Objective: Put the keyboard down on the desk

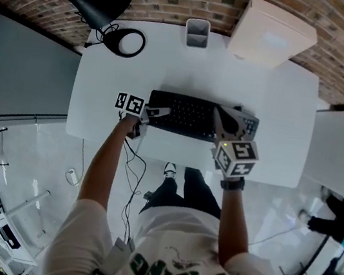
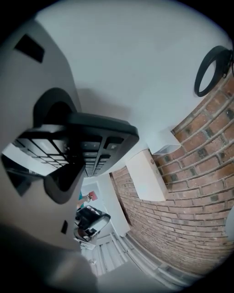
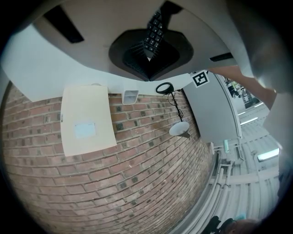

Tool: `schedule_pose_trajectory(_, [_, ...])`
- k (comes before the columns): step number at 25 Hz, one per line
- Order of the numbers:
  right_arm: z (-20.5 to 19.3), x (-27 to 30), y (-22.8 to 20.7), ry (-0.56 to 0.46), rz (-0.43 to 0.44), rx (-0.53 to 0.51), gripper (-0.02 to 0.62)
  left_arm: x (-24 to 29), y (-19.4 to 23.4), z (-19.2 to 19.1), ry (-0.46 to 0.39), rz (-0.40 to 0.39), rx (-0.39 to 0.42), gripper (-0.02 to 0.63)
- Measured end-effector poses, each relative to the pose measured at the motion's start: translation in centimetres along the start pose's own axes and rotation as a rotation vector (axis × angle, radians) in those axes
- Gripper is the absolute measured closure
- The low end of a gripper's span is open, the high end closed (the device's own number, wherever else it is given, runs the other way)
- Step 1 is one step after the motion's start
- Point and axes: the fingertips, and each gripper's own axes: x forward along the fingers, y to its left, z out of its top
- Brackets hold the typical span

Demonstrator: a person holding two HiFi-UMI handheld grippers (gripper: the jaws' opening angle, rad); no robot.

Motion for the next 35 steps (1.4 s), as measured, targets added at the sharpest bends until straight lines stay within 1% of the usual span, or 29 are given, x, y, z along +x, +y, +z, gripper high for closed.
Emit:
schedule_pose_trajectory(7, [-0.4, 0.0, 0.8, 0.0, 0.01, 0.008, 0.594, -0.3, 0.6, -0.4, -0.052, 0.111, 0.03, 0.348])
schedule_pose_trajectory(11, [-0.4, -0.2, 1.6, 0.001, 0.014, -0.006, 0.594, -0.6, 0.9, -0.2, -0.059, 0.171, 0.053, 0.328])
schedule_pose_trajectory(15, [-0.8, -0.5, 2.1, 0.008, 0.013, -0.013, 0.594, -0.8, 1.1, -0.2, -0.081, 0.243, 0.086, 0.304])
schedule_pose_trajectory(20, [-0.9, -0.9, 2.4, 0.003, 0.013, -0.013, 0.594, -1.1, 1.5, -0.3, -0.12, 0.357, 0.143, 0.27])
schedule_pose_trajectory(26, [-1.2, -1.4, 2.7, 0.004, 0.004, -0.017, 0.594, -1.4, 1.9, -0.5, -0.156, 0.45, 0.187, 0.247])
schedule_pose_trajectory(28, [-1.3, -1.5, 2.7, 0.004, 0.003, -0.016, 0.594, -1.9, 2.2, -0.5, -0.158, 0.513, 0.219, 0.237])
schedule_pose_trajectory(29, [-1.4, -1.5, 2.8, 0.003, 0.003, -0.016, 0.594, -2.2, 2.5, -0.5, -0.16, 0.558, 0.249, 0.219])
schedule_pose_trajectory(31, [-1.4, -1.5, 2.8, 0.002, 0.003, -0.013, 0.594, -3.0, 2.8, -0.3, -0.168, 0.626, 0.311, 0.219])
schedule_pose_trajectory(33, [-1.6, -1.4, 2.9, 0.001, 0.001, -0.01, 0.594, -3.5, 2.9, -0.3, -0.178, 0.646, 0.333, 0.219])
schedule_pose_trajectory(35, [-1.8, -1.3, 3.1, 0.002, -0.005, -0.007, 0.594, -4.0, 2.8, -0.3, -0.193, 0.648, 0.328, 0.219])
